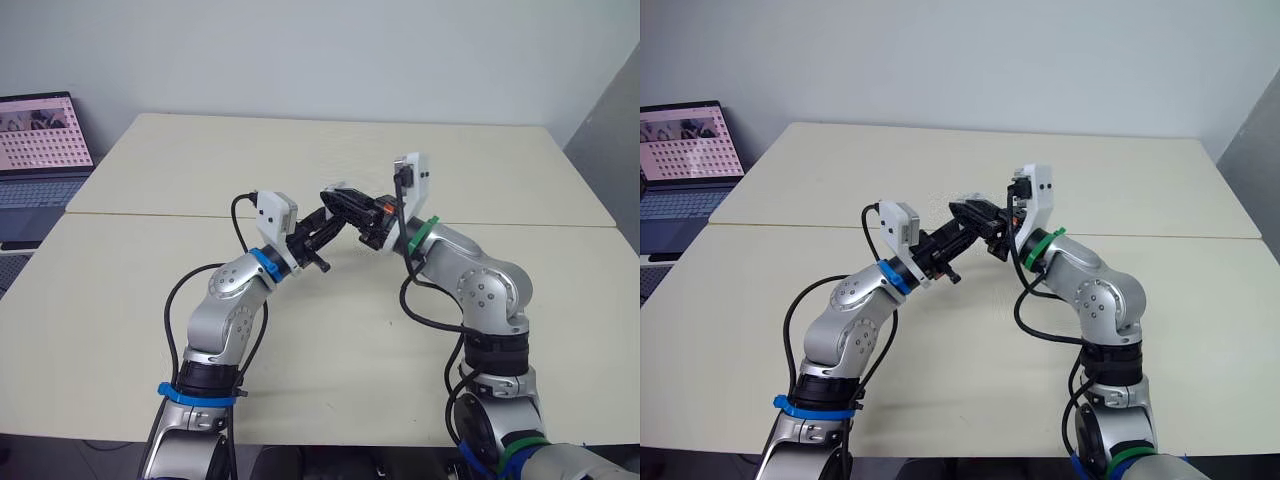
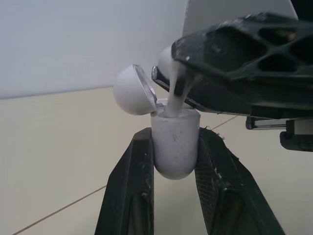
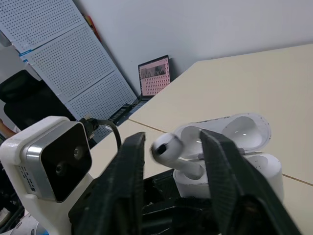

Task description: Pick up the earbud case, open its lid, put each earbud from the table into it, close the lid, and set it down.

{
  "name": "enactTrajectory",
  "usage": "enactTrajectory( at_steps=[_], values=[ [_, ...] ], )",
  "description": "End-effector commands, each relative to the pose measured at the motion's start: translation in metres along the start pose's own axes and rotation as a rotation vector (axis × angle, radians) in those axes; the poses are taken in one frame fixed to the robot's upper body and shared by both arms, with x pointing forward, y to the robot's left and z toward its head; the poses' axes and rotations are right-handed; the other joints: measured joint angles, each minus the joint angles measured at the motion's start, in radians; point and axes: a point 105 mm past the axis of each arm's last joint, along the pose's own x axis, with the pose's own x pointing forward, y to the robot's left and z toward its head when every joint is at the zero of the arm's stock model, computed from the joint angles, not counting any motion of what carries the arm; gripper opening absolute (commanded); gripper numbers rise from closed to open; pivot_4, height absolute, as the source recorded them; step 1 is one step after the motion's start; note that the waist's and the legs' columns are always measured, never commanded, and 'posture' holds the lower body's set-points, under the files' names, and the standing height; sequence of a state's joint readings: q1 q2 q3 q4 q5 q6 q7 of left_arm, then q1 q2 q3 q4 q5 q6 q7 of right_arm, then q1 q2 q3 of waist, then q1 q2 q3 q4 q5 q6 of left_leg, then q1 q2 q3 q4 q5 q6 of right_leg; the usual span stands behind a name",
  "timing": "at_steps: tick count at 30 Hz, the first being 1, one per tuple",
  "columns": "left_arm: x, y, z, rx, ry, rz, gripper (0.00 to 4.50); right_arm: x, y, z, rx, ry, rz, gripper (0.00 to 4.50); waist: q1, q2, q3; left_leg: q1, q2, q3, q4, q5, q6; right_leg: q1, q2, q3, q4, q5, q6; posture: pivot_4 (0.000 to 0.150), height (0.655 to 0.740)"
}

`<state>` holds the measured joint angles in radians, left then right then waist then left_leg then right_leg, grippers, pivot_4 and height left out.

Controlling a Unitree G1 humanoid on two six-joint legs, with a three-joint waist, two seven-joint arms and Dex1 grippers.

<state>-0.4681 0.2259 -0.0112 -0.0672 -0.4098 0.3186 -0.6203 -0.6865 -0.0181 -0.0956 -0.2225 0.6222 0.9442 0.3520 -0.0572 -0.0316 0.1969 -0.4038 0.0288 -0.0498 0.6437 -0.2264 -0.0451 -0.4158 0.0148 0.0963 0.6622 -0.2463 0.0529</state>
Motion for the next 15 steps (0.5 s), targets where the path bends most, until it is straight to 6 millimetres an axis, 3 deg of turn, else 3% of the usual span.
enactTrajectory(
  at_steps=[1, 5, 8, 15],
  values=[
    [0.007, -0.015, 0.031, 0.063, -0.108, -0.067, 0.76, -0.002, -0.006, -0.005, 0.004, 0.016, -0.036, 3.03, 0.000, 0.000, 0.000, 0.000, 0.000, 0.000, 0.000, 0.000, 0.000, 0.000, 0.000, 0.000, 0.000, 0.000, 0.000, 0.150, 0.7400],
    [0.007, -0.016, 0.031, 0.060, -0.108, -0.073, 0.76, -0.002, -0.009, -0.004, -0.001, 0.011, -0.053, 4.47, 0.000, 0.000, 0.000, 0.000, 0.000, 0.000, 0.000, 0.000, 0.000, 0.000, 0.000, 0.000, 0.000, 0.000, 0.000, 0.150, 0.7400],
    [0.007, -0.016, 0.030, 0.056, -0.106, -0.072, 0.76, -0.004, -0.012, -0.002, -0.008, 0.002, -0.066, 4.49, 0.000, 0.000, 0.000, 0.000, 0.000, 0.000, 0.000, 0.000, 0.000, 0.000, 0.000, 0.000, -0.001, 0.000, 0.000, 0.150, 0.7400],
    [-0.003, 0.002, 0.014, 0.055, -0.050, -0.005, 0.76, -0.013, -0.018, 0.025, -0.014, -0.093, -0.068, 4.49, 0.000, 0.000, 0.000, -0.002, 0.000, 0.001, -0.001, 0.000, 0.000, -0.003, 0.000, 0.001, 0.000, 0.000, 0.000, 0.150, 0.7400]
  ],
)
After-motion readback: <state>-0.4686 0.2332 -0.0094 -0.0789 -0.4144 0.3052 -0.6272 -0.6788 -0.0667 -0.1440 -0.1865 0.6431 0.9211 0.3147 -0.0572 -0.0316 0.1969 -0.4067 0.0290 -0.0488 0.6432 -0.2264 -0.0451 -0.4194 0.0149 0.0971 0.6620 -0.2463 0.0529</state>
